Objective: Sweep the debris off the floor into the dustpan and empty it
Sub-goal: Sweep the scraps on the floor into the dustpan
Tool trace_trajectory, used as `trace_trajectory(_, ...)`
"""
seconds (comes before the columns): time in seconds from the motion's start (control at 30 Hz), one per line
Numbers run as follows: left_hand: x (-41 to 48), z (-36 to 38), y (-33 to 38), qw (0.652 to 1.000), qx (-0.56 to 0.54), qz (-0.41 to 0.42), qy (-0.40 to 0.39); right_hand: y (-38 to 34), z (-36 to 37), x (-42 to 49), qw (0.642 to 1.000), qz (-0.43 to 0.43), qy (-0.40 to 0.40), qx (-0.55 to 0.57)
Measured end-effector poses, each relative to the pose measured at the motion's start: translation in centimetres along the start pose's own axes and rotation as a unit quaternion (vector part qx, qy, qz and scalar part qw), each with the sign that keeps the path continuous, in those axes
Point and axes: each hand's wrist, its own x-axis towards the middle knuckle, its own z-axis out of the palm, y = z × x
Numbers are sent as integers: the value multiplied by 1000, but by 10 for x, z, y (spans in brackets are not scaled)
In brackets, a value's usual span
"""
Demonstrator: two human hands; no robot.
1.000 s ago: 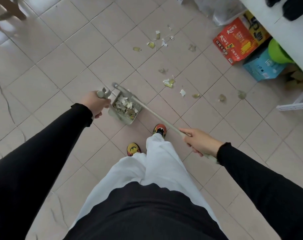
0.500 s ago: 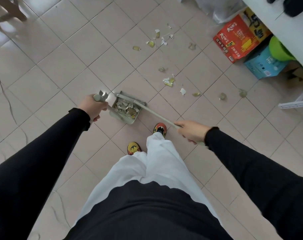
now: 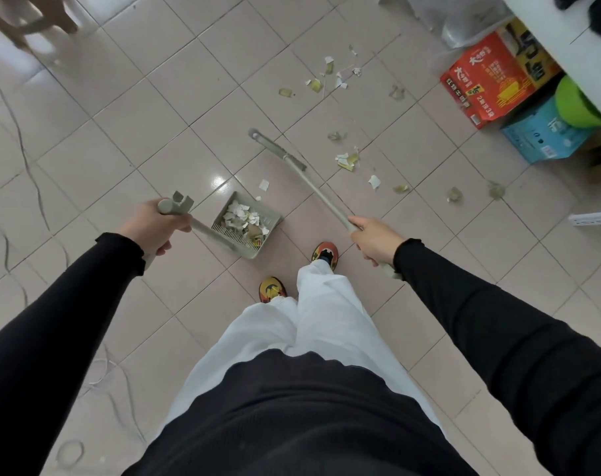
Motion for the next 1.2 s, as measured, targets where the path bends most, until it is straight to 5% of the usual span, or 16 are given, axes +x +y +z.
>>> trace_trajectory(0.27, -2, -7, -8, 999, 28, -16, -3, -21, 48, 16, 982, 16, -50, -180)
trace_trajectory(0.43, -2, -4, -8, 999, 36, -14, -5, 4, 33, -17, 985, 26, -131, -107)
trace_trajectory(0.67, -6, -6, -16, 999, 32, -14, -6, 10, 31, -52, 990, -29, -85, -105)
trace_trajectory(0.8, -9, -4, -18, 999, 34, -11, -6, -10, 67, -21, 998, 22, -19, -56)
trace_trajectory(0.93, -9, -5, -22, 1000, 31, -5, -3, -11, 80, -14, 993, 65, -77, 65)
trace_trajectory(1.2, 0, -10, -12, 1000, -13, 12, 15, 22, 49, -52, 993, 4, -82, 85)
